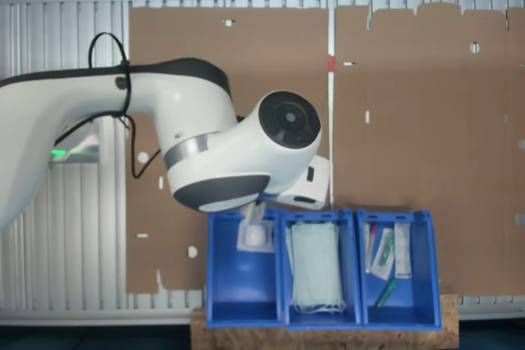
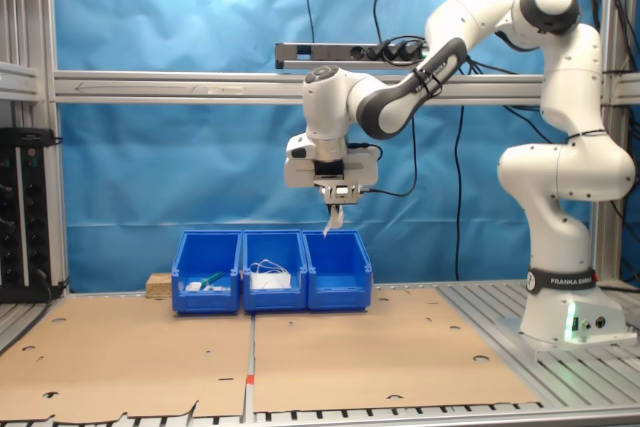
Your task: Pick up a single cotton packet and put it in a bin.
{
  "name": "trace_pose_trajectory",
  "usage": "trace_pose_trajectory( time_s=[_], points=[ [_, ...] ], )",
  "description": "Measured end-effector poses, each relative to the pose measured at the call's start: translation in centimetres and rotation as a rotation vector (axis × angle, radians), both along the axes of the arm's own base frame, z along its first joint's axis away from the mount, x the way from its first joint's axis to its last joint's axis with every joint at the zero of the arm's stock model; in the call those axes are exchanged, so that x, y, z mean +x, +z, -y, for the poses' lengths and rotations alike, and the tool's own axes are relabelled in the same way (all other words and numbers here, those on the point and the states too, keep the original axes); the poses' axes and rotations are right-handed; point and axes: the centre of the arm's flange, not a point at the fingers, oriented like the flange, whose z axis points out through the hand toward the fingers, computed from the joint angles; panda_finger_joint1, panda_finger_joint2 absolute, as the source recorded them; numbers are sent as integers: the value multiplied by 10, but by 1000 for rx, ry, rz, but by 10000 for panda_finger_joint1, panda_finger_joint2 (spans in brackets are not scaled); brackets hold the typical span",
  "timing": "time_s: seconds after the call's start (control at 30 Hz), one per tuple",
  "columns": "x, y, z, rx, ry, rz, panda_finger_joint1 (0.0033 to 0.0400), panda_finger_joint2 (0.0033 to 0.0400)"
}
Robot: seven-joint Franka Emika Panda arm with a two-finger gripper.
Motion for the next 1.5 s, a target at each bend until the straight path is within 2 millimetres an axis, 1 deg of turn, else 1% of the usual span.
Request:
trace_pose_trajectory(
  time_s=[0.33, 0.57, 0.9, 1.5],
  points=[
    [-11, -5, 36, -50, -17, -12, 43, 43],
    [-16, -8, 52, -66, -32, -18, 43, 43],
    [-17, -8, 58, -81, -29, -20, 43, 43],
    [-17, -6, 61, -86, -31, -18, 44, 44]
  ],
)
